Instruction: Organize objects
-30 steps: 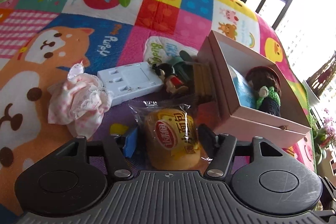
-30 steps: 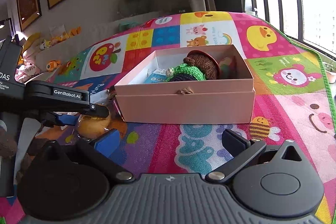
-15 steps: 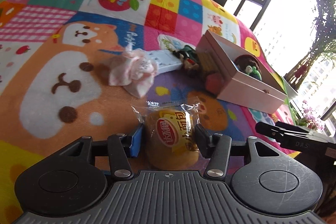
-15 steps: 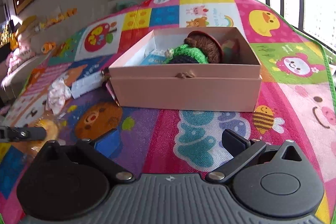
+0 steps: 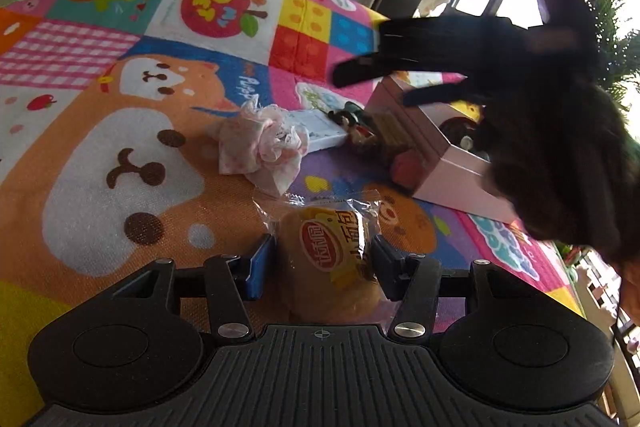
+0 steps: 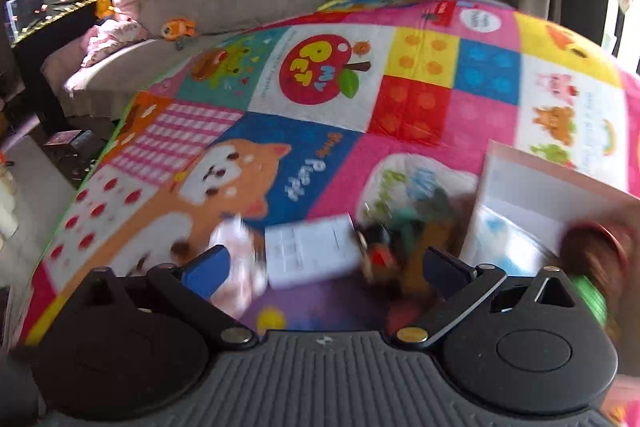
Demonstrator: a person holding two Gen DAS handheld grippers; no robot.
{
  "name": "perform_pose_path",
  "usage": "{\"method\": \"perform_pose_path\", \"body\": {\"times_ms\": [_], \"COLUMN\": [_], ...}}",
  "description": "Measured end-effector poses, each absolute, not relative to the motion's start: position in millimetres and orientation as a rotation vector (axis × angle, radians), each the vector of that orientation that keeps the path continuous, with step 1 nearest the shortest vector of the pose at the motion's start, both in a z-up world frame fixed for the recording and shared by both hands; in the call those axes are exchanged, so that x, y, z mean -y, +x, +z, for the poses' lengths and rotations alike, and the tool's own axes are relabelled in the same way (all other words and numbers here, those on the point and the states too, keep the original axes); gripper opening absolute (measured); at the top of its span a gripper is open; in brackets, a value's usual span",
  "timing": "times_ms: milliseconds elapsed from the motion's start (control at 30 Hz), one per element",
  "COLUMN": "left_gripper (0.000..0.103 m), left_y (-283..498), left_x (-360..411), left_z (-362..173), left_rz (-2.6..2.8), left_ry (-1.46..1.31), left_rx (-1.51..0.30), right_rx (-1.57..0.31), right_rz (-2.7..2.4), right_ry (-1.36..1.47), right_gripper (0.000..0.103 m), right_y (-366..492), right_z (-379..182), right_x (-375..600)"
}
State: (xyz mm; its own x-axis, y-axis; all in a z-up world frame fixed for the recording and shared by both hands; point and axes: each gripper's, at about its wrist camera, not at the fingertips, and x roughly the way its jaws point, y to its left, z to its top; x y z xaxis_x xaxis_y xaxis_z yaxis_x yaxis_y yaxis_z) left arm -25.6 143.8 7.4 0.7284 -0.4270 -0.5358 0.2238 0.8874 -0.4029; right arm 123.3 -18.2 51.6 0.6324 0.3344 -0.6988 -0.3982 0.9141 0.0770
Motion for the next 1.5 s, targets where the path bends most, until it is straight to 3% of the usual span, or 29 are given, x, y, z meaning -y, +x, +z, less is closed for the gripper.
{"method": "perform_pose_path", "body": {"times_ms": [33, 233, 600, 1167, 1333, 1500], "left_gripper": [0.057, 0.057, 0.057, 0.056, 0.056, 0.056], "left_y": [-25, -25, -25, -44, -45, -48], "left_x": [-145, -151, -156, -157, -155, -153], "left_z": [7, 5, 3, 6, 7, 7], "left_rz": [-0.369, -0.383, -0.387, -0.351, -0.339, -0.328], "left_ry": [-0.33, -0.374, -0.41, -0.374, -0.369, -0.365], "left_rx": [-0.664, -0.661, -0.662, -0.671, -0.669, -0.663], "right_rx": [-0.794, -0.853, -0.922, -0.915, -0.816, -0.81], "right_rz": [0.413, 0.323, 0.47, 0.436, 0.448, 0.555], "right_ry": [-0.107, -0.198, -0.222, -0.157, -0.209, -0.112], "right_gripper": [0.084, 0.057, 0.043, 0.046, 0.065, 0.07], "right_y": [135, 183, 134, 23, -6, 12], "right_z": [47, 10, 4, 2, 14, 38], "right_x": [7, -27, -9, 86, 89, 67]}}
